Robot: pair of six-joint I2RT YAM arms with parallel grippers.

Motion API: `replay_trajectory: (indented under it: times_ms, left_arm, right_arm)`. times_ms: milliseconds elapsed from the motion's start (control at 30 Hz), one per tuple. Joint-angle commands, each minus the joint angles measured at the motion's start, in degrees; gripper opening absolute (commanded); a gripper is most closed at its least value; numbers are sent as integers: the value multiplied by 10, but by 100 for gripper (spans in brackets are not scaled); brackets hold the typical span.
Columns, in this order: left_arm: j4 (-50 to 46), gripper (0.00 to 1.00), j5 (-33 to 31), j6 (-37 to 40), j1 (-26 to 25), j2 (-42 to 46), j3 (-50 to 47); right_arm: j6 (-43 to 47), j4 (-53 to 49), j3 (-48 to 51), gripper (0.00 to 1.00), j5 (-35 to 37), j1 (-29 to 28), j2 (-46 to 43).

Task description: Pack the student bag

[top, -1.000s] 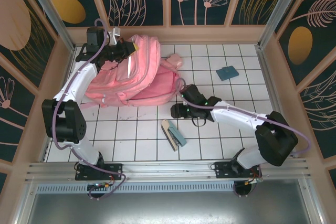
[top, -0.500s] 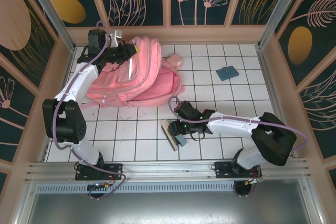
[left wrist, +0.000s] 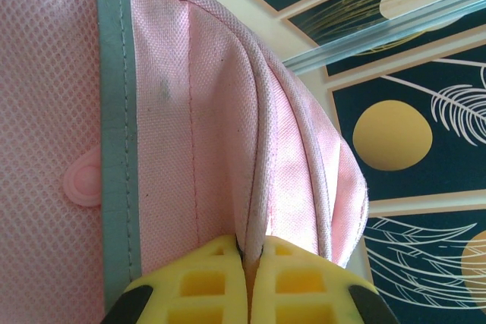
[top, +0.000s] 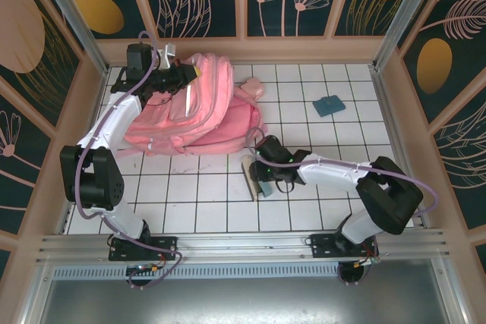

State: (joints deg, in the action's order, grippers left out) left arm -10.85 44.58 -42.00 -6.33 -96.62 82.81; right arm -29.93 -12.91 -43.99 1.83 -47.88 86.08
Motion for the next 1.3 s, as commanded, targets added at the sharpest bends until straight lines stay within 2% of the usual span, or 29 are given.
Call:
replay_trajectory:
  times_ms: [0,133,300,533,667,867,933,1000,1033,1267]
  left_arm:
    - [33,0,18,13,1,30,-1]
    - [30,0,16,15,2,32,0]
    - [30,0,16,19,2,31,-2]
    - [36,0,17,18,2,22,1]
    - [40,0,19,17,2,18,0]
    - [37,0,18,19,2,17,0]
    - [37,0,17,20,1,17,1]
    - [35,0,17,21,2,18,1]
    - [34,0,16,23,2,18,1]
    - [31,0,5,22,2,18,6]
  right_arm:
    - [43,-69,-1,49,56,33,17]
    - [41,-97,-34,53,61,27,11]
    - [-44,-150,-69,54,106,-22,-5]
    - [-164,-195,-89,46,151,-103,8]
    - [-182,-170,-82,43,124,-122,29]
    - [-188,-164,-87,38,127,-130,60]
    - [-187,-162,-88,32,124,-129,70]
    - [-189,-172,-94,18,128,-130,79]
    - [-190,-177,-97,15,133,-130,80]
    - [-174,-211,-135,4,171,-127,59]
